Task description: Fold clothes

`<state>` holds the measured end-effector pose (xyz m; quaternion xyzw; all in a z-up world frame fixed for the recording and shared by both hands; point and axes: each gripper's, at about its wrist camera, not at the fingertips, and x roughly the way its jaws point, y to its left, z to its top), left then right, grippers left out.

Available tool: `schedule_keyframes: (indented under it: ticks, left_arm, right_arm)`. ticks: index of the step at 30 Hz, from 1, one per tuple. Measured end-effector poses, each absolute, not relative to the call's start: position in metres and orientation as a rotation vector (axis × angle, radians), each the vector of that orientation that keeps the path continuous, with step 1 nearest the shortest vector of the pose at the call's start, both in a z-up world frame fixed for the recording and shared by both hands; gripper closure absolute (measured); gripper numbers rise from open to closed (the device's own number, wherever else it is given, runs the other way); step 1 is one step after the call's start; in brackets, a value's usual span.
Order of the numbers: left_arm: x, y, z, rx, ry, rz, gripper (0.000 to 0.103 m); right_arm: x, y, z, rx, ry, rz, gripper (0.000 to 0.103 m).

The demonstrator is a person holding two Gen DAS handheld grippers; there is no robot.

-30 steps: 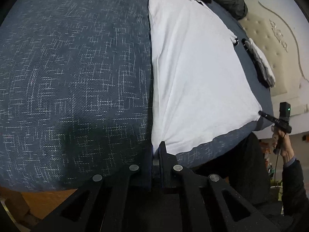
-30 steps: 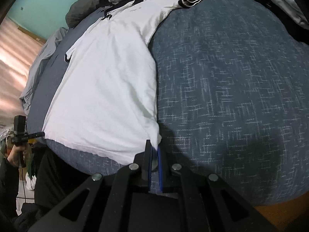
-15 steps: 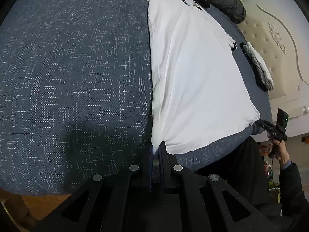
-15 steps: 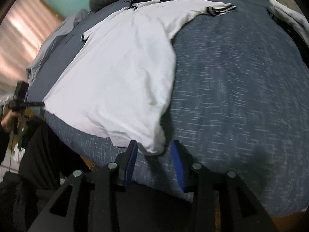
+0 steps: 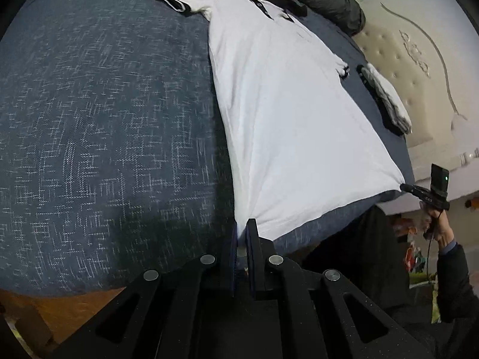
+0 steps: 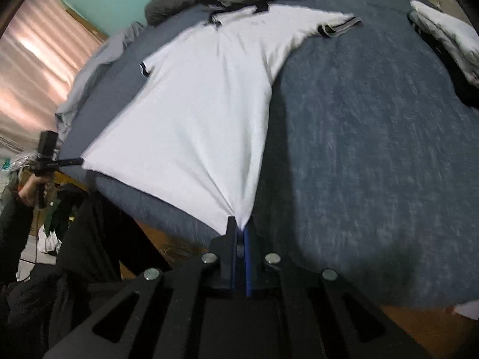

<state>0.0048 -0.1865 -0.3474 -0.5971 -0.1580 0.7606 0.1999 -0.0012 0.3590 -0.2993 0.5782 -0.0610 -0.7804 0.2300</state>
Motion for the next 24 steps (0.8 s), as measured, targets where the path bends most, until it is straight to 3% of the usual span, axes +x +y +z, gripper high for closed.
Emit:
schedule_keyframes:
  ticks: [8,20,24]
  left_arm:
    - [0.011,-0.195,-0.39,-1.763,-0.479,2.091,0.097]
    - [0.009,-0.202,-0.39,-1.758,-0.495,2.108,0.097]
    - [0.008,-0.202,-0.39,-1.754,-0.51,2.127,0.092]
  right_arm:
    - [0.006,0.367,-0.355,1.749,-0.208,-2.13,0.1]
    - [0.006,0.376,-0.36,1.735,-0.262,-2.153,0.1]
    - [0.005,0.376,-0.356,1.699,-0.286,-2.15,0.1]
